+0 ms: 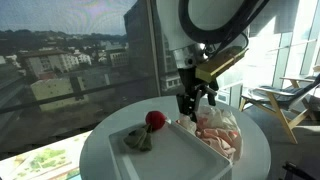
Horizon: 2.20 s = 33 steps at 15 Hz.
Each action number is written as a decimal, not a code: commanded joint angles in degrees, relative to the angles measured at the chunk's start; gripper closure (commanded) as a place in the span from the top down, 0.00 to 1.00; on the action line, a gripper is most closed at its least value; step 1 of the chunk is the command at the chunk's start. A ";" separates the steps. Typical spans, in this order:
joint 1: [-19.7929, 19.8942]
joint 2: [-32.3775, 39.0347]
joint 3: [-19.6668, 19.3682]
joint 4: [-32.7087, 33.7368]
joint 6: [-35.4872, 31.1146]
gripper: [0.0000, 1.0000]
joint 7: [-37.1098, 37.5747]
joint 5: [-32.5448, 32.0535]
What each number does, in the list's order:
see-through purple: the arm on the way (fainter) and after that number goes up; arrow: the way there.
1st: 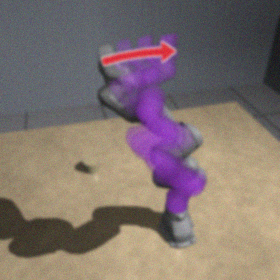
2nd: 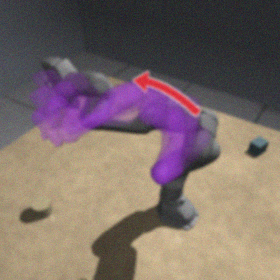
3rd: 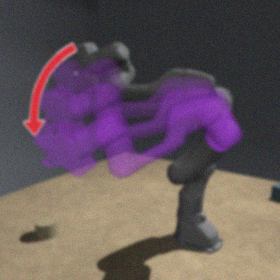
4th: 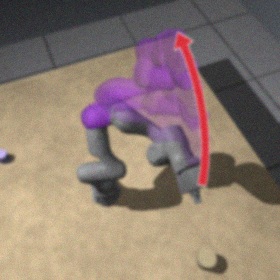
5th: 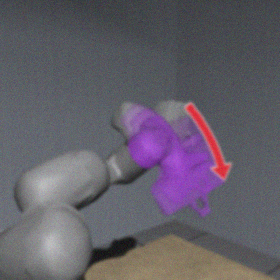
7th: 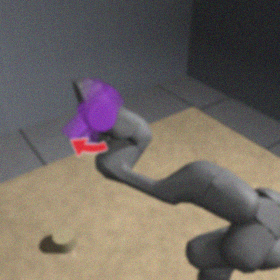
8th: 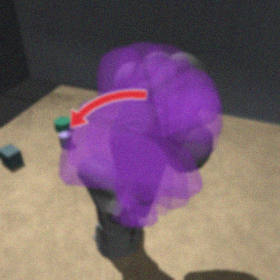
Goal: Remove the objects in the plastic bag
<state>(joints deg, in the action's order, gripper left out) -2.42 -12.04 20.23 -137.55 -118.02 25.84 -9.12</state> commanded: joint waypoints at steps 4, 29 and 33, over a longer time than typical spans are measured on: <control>-2.27 0.13 -2.21 0.73 0.12 1.00 0.39 -0.51; 9.58 20.80 -17.45 -17.81 -58.83 1.00 13.42 -18.46; 9.01 26.31 -18.94 -16.05 -61.23 0.66 12.65 -17.83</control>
<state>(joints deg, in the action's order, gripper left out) 6.96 10.19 1.96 -155.62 -176.73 37.85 -26.59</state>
